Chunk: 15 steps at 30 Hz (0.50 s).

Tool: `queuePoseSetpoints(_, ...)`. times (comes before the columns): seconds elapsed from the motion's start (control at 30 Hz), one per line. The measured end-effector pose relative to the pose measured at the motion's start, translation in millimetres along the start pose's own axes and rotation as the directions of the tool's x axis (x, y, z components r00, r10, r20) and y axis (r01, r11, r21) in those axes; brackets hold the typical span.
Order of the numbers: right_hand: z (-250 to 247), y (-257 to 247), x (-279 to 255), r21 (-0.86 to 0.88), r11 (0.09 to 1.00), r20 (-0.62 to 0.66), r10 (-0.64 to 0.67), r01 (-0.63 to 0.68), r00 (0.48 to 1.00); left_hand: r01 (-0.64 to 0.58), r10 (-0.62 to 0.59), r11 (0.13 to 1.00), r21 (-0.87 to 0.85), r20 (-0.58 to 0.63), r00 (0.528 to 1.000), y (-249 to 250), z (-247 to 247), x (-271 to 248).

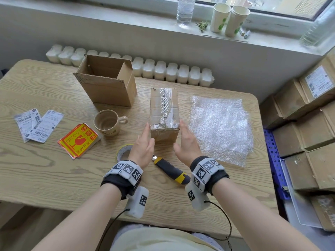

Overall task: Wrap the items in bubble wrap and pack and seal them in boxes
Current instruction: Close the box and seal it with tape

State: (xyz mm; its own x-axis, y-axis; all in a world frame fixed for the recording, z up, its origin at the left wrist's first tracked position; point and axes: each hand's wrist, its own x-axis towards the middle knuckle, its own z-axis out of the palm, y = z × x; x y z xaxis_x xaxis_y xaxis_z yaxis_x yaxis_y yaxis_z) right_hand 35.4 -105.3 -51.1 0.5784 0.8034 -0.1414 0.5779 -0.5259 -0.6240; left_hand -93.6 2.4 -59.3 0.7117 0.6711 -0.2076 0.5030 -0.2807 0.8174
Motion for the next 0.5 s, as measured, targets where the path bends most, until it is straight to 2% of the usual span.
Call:
queuePoseSetpoints(0.17, 3, -4, 0, 0.174, 0.978, 0.005, 0.118, -0.117, 0.993, 0.051, -0.051, 0.999, -0.019, -0.008, 0.999, -2, 2, 2)
queuePoseSetpoints(0.3, 0, 0, 2, 0.459, 0.874, -0.001, 0.177, -0.157, 0.984, 0.038, -0.038, 0.999, 0.001, -0.053, 0.998, -5, -5, 7)
queuePoseSetpoints(0.4, -5, 5, 9, 0.577, 0.774, 0.034, 0.298, -0.262, 0.954, -0.093, 0.104, 0.991, 0.099, -0.111, 0.988, -5, -8, 7)
queuePoseSetpoints(0.5, -2, 11, 17, 0.573, 0.759, -0.004, 0.379, -0.308, 0.926, -0.191, 0.217, 0.952, 0.238, -0.087, 0.972, -4, -3, 8)
